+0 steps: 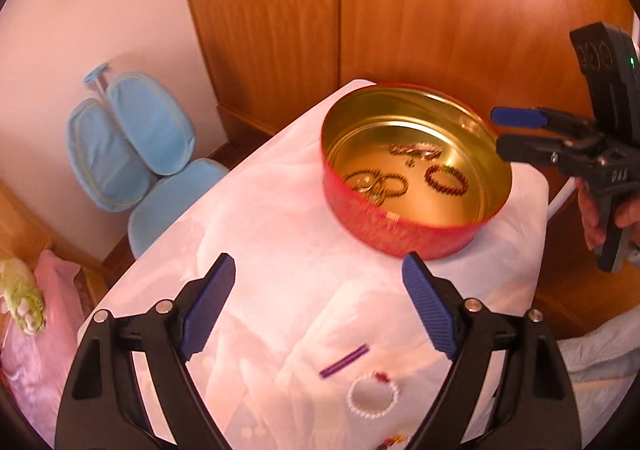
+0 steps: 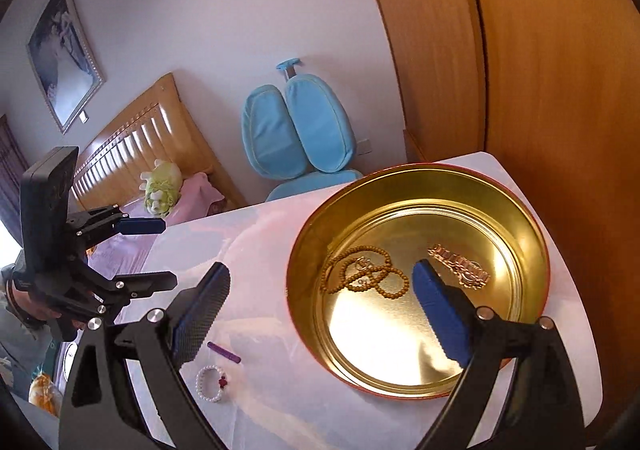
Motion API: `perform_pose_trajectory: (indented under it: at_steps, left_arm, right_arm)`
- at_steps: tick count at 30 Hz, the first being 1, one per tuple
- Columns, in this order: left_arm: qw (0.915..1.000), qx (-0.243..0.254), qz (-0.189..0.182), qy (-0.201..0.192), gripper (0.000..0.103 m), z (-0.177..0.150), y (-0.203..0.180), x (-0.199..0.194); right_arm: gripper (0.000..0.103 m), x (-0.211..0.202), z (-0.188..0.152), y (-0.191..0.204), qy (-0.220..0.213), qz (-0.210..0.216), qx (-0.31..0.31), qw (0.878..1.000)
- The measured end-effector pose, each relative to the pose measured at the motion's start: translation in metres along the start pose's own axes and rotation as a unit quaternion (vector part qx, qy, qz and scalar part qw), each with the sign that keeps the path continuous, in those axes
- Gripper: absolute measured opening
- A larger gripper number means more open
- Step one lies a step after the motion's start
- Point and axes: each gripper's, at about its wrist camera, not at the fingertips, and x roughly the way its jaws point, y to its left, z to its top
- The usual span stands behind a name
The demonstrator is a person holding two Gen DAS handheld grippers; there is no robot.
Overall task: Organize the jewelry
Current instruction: 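Move both open grippers from the tin back over the table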
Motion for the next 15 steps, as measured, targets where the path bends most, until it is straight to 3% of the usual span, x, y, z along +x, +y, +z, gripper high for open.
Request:
perform_pose_trajectory:
  at_steps: [9,15]
  left_arm:
    - [0.9987,-0.048,0.016,-0.006,0.083,-0.065,0.019,-0.031]
    - [0.9966,-0.076,0.032,-0.004,0.083,-0.089,0.032,-0.043]
  right_arm:
    - [0.093,0.021,-0.012,0.053,0.011,0.043,-0.063,0.997]
    - [0.093,0.033,-0.017,0.078,0.026,0.065,-0.080,0.994]
